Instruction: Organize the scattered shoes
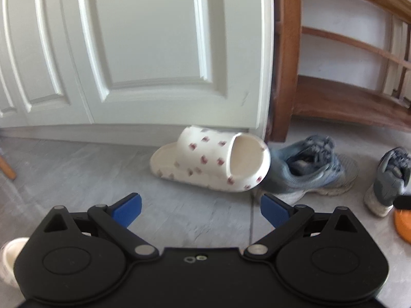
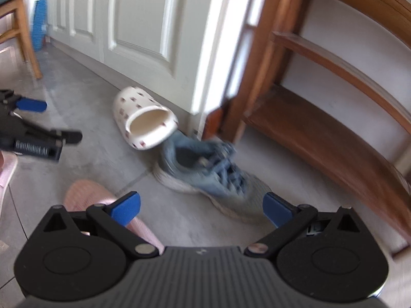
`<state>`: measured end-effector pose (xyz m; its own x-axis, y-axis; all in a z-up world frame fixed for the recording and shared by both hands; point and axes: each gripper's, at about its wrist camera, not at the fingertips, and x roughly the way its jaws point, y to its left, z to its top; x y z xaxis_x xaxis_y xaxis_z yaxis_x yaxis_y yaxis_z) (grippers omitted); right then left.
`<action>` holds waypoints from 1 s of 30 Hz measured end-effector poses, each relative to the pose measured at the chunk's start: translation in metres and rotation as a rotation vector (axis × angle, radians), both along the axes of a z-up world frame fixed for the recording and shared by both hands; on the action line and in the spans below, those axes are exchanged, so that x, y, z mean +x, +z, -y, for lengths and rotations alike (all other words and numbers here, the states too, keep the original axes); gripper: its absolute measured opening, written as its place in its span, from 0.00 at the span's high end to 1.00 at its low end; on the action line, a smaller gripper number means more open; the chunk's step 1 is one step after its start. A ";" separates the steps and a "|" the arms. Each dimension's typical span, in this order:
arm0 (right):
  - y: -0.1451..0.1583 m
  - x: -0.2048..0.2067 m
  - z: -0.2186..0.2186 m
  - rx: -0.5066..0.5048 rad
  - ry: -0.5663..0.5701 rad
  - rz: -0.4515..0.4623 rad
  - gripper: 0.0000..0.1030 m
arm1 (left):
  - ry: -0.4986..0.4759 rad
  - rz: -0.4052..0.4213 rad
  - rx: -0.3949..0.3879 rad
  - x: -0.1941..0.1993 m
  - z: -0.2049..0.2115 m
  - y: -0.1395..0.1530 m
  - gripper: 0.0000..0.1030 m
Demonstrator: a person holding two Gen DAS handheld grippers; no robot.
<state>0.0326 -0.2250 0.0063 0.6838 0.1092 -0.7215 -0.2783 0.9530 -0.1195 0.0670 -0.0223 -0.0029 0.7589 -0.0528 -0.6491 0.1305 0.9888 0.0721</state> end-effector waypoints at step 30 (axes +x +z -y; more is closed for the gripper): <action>-0.037 -0.095 0.084 0.168 -0.367 0.150 0.00 | -0.215 -0.013 0.174 -0.133 0.059 0.016 0.03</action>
<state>-0.0623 -0.3091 -0.0309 0.7950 -0.0529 -0.6043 0.0910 0.9953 0.0326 -0.0663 -0.0815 0.0135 0.7338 -0.0983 -0.6722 0.3378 0.9113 0.2355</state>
